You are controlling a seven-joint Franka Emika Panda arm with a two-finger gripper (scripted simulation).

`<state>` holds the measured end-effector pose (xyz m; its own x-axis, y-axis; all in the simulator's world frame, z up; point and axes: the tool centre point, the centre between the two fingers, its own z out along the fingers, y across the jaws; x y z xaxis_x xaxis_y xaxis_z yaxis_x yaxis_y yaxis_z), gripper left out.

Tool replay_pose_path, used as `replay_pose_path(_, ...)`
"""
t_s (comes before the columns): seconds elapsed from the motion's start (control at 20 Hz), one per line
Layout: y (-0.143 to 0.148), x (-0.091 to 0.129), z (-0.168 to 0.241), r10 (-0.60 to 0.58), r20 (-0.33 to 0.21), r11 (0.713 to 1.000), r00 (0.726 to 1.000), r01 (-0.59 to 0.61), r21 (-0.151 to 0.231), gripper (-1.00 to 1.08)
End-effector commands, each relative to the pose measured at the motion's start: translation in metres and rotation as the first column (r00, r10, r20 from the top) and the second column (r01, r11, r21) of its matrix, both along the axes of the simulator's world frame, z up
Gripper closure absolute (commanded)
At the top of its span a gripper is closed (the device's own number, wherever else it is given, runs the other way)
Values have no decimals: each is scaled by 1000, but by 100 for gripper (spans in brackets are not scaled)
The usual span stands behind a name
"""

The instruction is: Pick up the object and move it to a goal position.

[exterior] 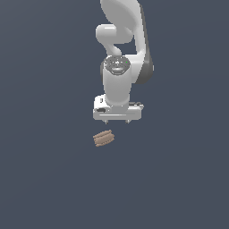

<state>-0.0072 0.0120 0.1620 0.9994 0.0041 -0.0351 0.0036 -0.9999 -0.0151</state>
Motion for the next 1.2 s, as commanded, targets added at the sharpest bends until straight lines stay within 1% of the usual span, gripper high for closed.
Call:
replay_pose_path(0.0,0,0,0,0,0,1000,1000,0,0,-92)
replay_pose_path(0.4,9,2,16,21,19,1000,1000,-21,21,-92)
replay_pose_path(0.7,9,2,16,20,20,1000,1000,-20,22,-92)
replay_pose_path(0.9,8,3,15,-3,19,1000,1000,3,22,-92)
replay_pose_path(1.15,5,4,10,-65,17,998,998,64,22,-92)
